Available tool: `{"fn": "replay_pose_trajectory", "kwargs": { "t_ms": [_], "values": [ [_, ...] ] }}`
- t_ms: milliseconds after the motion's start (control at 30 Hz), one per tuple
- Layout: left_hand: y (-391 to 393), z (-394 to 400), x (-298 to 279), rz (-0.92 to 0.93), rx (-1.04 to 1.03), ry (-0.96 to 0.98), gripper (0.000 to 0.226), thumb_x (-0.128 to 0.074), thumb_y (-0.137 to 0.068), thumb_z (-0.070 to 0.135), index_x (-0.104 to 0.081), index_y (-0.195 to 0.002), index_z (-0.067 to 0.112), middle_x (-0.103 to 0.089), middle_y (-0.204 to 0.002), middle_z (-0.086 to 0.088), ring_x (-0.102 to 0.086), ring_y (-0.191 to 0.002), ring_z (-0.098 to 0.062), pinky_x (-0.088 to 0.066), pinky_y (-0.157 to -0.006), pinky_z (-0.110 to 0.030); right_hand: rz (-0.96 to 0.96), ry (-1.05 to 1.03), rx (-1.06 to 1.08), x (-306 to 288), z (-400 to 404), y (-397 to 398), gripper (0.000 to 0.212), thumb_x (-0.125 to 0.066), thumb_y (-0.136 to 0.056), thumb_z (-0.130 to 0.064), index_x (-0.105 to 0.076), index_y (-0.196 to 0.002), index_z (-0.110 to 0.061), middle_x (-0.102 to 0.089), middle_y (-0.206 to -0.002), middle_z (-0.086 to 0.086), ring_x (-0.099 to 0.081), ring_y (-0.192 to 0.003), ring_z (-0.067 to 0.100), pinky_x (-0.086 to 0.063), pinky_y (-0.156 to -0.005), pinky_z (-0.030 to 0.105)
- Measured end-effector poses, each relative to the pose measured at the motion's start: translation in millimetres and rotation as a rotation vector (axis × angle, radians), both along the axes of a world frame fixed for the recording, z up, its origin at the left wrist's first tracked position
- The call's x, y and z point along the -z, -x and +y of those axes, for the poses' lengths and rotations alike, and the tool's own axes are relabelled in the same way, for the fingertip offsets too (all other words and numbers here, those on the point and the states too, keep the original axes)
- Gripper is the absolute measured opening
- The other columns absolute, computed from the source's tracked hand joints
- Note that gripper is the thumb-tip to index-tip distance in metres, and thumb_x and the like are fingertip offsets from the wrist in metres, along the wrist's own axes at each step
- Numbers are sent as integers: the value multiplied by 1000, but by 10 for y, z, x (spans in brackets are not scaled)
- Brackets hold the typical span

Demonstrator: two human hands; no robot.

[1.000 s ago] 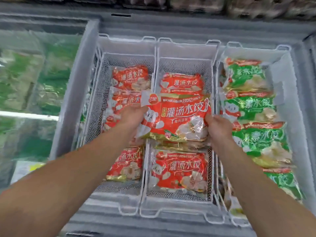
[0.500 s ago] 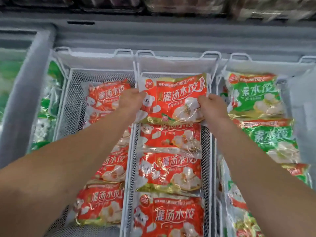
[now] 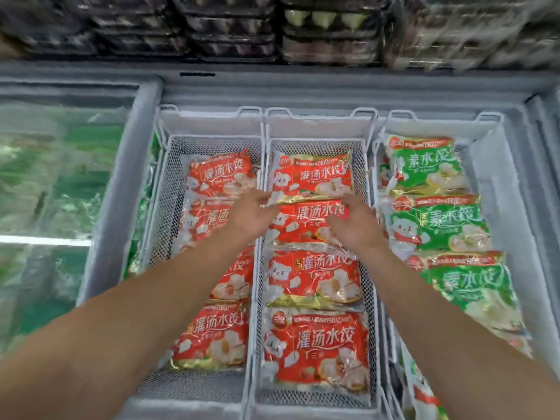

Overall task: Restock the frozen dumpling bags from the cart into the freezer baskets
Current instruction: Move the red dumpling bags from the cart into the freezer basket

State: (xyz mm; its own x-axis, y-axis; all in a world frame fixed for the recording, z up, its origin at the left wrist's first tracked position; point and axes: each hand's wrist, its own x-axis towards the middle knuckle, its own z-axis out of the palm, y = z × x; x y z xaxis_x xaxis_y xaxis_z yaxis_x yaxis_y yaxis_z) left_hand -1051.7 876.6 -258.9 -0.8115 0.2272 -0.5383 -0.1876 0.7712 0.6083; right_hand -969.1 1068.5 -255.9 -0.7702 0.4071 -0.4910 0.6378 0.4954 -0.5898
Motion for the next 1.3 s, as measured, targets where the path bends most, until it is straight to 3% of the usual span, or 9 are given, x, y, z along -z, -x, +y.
{"fn": "replay_pose_trajectory", "kwargs": {
  "t_ms": [167,267,400,467,567,733,1000,1100,1300],
  "values": [
    [-623,-518,-487,47,57,-36,55,-63,-90,37,-57,-139,11,-59,-141,-7,-55,-129,-26,-42,-110,-36,42,-70,-46,-477,-568,-618,57,-63,-93,-29,-47,-144,-9,-47,-147,12,-45,-134,30,-37,-109,36],
    [-1040,-856,-783,93,44,-94,46,-65,-93,25,-59,-136,9,-62,-135,-9,-59,-121,-24,-42,-100,-27,94,-104,-46,-722,-922,-1014,57,-65,-92,-29,-48,-143,-9,-50,-144,12,-49,-131,30,-40,-108,38],
    [-1601,-1366,-1082,147,126,-155,47,-64,-94,25,-56,-139,12,-60,-139,-6,-58,-121,-22,-45,-105,-33,152,-148,-41,-998,-1466,-1620,55,-63,-94,-29,-48,-143,-8,-51,-145,12,-48,-133,29,-38,-110,38],
    [-1855,-1604,-1165,171,166,-177,47,-62,-96,27,-55,-140,14,-58,-140,-3,-58,-119,-17,-44,-99,-25,191,-188,-26,-1106,-1745,-1929,52,-62,-95,-29,-51,-140,-7,-53,-142,14,-47,-133,29,-38,-110,38],
    [-2135,-1834,-1239,175,185,-209,46,-61,-97,27,-54,-141,16,-59,-136,1,-58,-97,-6,-43,-81,-11,196,-228,-3,-1211,-2016,-2293,51,-64,-94,-29,-51,-138,-8,-52,-141,14,-48,-131,30,-38,-108,37],
    [-2618,-2171,-1266,152,266,-262,46,-65,-93,33,-60,-136,17,-64,-133,0,-61,-116,-18,-46,-106,-37,198,-272,50,-1362,-2418,-3001,56,-64,-92,-29,-49,-142,-9,-51,-144,11,-47,-132,26,-37,-105,33],
    [-3585,-2153,-1267,109,430,-297,49,-65,-93,29,-56,-139,16,-60,-139,-1,-59,-122,-19,-44,-107,-33,82,-258,227,-1373,-2662,-4318,54,-60,-95,-30,-44,-144,-15,-44,-147,7,-47,-130,24,-40,-99,33],
    [-3954,-2016,-1239,138,541,-264,50,-63,-94,29,-53,-142,18,-59,-141,0,-59,-121,-19,-45,-103,-31,29,-271,273,-1340,-2605,-4793,54,-60,-94,-30,-46,-144,-15,-47,-143,6,-54,-118,22,-41,-91,30],
    [-4843,-1608,-1193,163,709,-231,49,-62,-93,29,-54,-141,21,-59,-140,-1,-58,-123,-19,-44,-106,-31,13,-283,418,-1260,-2396,-5925,49,-61,-90,-29,-53,-136,-14,-54,-135,7,-52,-123,22,-41,-99,31]
  ]
}}
